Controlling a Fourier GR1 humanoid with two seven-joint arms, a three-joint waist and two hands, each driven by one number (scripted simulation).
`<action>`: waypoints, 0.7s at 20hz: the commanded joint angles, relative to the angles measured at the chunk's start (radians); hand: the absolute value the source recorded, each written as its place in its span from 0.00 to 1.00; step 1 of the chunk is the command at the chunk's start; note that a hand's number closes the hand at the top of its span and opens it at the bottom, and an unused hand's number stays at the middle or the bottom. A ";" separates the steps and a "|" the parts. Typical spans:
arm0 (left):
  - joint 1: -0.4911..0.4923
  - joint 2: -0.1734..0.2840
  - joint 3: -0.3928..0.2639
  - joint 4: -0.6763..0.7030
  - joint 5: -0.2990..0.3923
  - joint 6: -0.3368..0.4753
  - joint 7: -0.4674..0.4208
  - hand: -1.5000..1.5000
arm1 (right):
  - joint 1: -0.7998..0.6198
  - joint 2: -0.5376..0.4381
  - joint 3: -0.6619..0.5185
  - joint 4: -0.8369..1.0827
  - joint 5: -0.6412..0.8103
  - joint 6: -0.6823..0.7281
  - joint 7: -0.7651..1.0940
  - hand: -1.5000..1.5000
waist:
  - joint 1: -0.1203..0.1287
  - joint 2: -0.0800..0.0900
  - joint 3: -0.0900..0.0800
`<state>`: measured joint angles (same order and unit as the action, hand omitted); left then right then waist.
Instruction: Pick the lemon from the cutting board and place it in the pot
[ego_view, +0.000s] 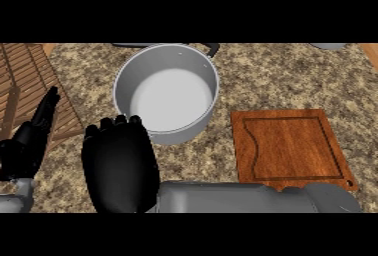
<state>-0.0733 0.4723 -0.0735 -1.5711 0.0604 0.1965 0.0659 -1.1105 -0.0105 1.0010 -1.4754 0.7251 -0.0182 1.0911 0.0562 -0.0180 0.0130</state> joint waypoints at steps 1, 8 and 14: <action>0.044 -0.031 -0.007 0.095 -0.001 0.010 0.026 0.50 | -0.094 0.010 -0.067 -0.014 -0.008 -0.104 0.147 1.00 | -0.002 0.017 -0.016; 0.063 -0.025 -0.008 0.057 0.000 -0.010 0.049 0.50 | -0.109 0.010 -0.138 0.087 0.019 -0.225 0.076 1.00 | -0.016 0.023 -0.015; 0.082 -0.035 0.007 0.032 0.004 -0.008 0.054 0.50 | -0.146 0.010 -0.225 0.214 0.010 -0.287 -0.030 1.00 | -0.020 0.025 -0.014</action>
<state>-0.0496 0.4679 -0.0517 -1.6070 0.0574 0.1885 0.0810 -1.2451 -0.0067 0.8179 -1.3382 0.7303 -0.2108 1.0487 0.0427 -0.0054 0.0127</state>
